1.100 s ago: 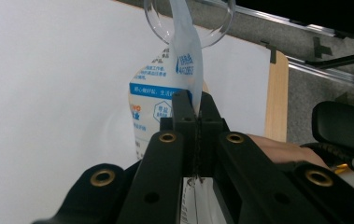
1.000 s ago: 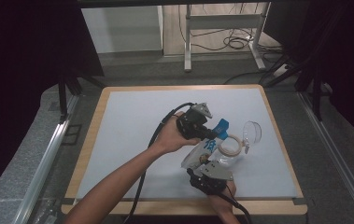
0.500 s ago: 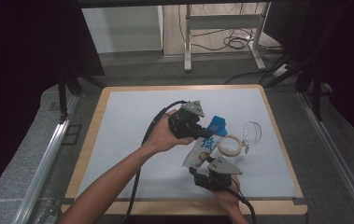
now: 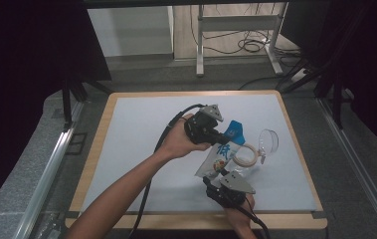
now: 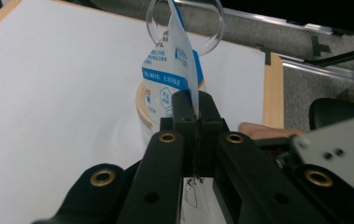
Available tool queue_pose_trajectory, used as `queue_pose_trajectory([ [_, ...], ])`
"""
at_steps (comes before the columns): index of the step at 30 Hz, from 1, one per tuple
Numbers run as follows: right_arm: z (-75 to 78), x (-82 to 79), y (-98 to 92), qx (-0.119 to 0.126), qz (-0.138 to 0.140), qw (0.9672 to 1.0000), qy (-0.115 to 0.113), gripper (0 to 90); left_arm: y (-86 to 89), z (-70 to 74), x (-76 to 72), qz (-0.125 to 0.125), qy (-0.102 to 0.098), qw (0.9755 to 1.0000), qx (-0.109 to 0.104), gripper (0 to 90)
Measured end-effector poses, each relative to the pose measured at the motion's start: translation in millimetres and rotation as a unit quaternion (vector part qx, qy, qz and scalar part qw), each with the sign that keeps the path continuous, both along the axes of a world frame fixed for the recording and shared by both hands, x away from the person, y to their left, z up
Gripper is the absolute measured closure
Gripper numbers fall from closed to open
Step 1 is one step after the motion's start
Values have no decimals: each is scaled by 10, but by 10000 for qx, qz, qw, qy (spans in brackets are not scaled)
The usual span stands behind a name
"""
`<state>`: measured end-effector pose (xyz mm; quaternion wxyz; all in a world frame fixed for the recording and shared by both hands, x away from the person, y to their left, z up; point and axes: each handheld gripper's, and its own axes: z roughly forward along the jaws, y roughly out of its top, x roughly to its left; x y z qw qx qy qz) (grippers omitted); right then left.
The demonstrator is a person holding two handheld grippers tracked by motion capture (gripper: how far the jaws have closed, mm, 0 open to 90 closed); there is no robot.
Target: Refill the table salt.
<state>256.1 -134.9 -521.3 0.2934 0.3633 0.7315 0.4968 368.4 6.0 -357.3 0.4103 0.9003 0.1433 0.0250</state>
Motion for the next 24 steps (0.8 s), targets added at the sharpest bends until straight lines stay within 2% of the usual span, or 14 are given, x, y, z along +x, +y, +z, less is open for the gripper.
queue_pose_trajectory([
  [4, 7, -45, 76, 87, -134, 9999, -61, 462, -79, -9, 29, -57, 22, 9999, 148, 900],
  [8, -12, -51, 135, 187, -204, 9996, -2, 478, -153, -38, 56, -84, 56, 9995, 299, 900],
  [10, -20, -55, 154, 222, -277, 9994, 8, 483, -169, -54, 80, -82, 79, 9995, 303, 900],
  [14, -15, -61, 187, 199, -390, 9990, 5, 492, -189, -76, 117, -45, 135, 9994, 310, 900],
  [24, 45, -22, 286, 151, -573, 9982, -63, 515, -340, -89, 193, -105, 132, 9983, 562, 900],
])
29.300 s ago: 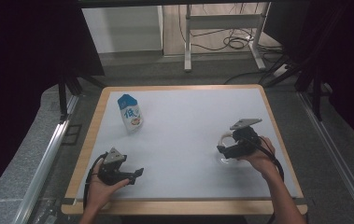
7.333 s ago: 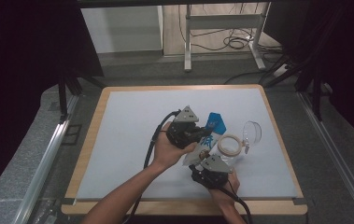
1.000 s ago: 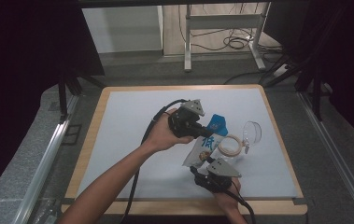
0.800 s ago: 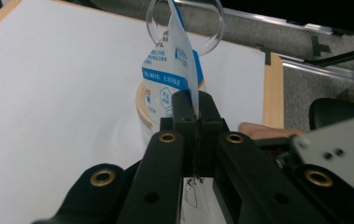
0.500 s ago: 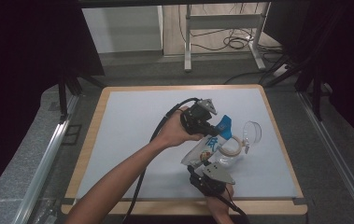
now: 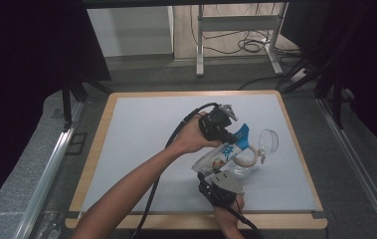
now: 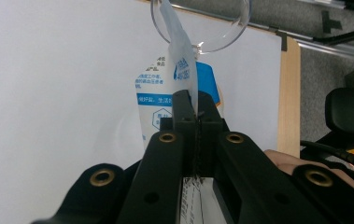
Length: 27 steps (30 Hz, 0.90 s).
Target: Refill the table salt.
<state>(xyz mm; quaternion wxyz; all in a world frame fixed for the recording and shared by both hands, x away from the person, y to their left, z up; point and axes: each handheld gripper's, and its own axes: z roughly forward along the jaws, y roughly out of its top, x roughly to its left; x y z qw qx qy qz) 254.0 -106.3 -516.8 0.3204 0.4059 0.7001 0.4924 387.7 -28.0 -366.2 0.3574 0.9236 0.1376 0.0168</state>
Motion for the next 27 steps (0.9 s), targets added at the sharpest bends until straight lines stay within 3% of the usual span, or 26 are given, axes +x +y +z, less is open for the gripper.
queue_pose_trajectory([
  [8, 51, 17, 46, 19, -262, 9996, 68, 518, -107, -1, 23, -33, 14, 10000, 70, 900],
  [27, 94, 43, 90, 44, -386, 9992, 100, 523, -230, -43, 61, -99, 32, 9997, 223, 900],
])
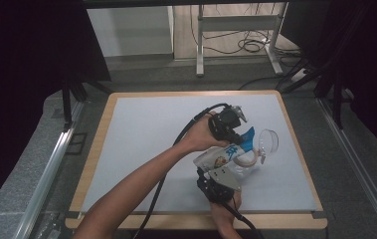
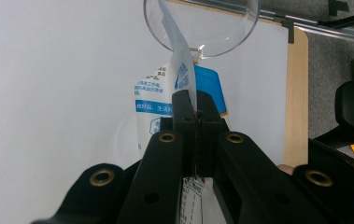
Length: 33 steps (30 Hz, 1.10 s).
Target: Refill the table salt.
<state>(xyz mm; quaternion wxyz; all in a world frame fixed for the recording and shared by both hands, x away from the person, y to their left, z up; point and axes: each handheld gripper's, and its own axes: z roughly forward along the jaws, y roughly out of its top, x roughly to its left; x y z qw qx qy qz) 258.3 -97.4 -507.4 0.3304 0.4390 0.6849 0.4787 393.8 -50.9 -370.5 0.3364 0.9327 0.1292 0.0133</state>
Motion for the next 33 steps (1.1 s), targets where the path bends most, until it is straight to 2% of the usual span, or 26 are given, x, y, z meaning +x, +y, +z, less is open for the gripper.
queue_pose_trajectory([
  [6, 19, -1, -16, 52, -22, 10000, 19, 527, -64, -17, 15, -57, 5, 9999, 108, 900],
  [21, 68, -16, -33, 69, -94, 9999, -11, 531, -132, -48, 45, -125, 43, 9998, 153, 900],
  [26, 102, -20, -35, 36, -80, 9999, -56, 531, -137, -40, 39, -123, 48, 9998, 114, 900],
  [30, 106, -18, -30, -5, -87, 9999, -63, 531, -153, -42, 24, -139, 46, 9998, 161, 900],
  [33, 112, -21, -36, -11, -112, 9999, -84, 532, -163, -36, 7, -141, 39, 9999, 87, 900],
])
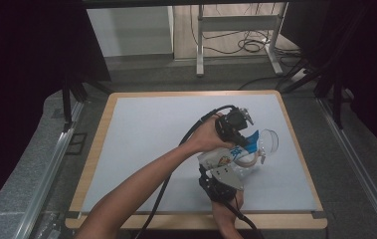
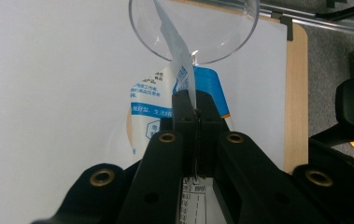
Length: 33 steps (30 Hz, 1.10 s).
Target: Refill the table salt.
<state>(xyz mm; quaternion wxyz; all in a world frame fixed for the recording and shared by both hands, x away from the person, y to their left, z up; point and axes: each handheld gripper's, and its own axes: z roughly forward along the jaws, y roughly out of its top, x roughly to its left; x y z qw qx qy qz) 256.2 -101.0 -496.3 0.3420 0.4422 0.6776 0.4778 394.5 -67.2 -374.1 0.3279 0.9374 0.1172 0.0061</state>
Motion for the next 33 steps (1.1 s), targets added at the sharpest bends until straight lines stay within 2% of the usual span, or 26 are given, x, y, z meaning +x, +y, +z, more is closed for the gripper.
queue_pose_trajectory([
  [4, 2, -6, -2, -36, 7, 10000, -18, 532, -1, 2, -12, -29, -41, 10000, 9, 900],
  [12, -80, -1, 16, -17, 167, 9998, 100, 526, 100, 49, -62, 4, -136, 9999, -22, 900],
  [16, -121, 3, 23, -110, 214, 9996, 118, 524, 133, 47, -78, 17, -152, 9999, -20, 900],
  [23, -140, 15, 11, -91, 181, 9996, 213, 524, 94, 39, -96, -45, -172, 9998, 11, 900],
  [28, -91, -6, 3, 13, 95, 9996, 282, 523, 47, 50, -95, -100, -138, 9999, -3, 900],
  [33, -65, -2, -5, 14, 99, 9996, 264, 523, 29, 50, -99, -106, -148, 9998, 8, 900],
])
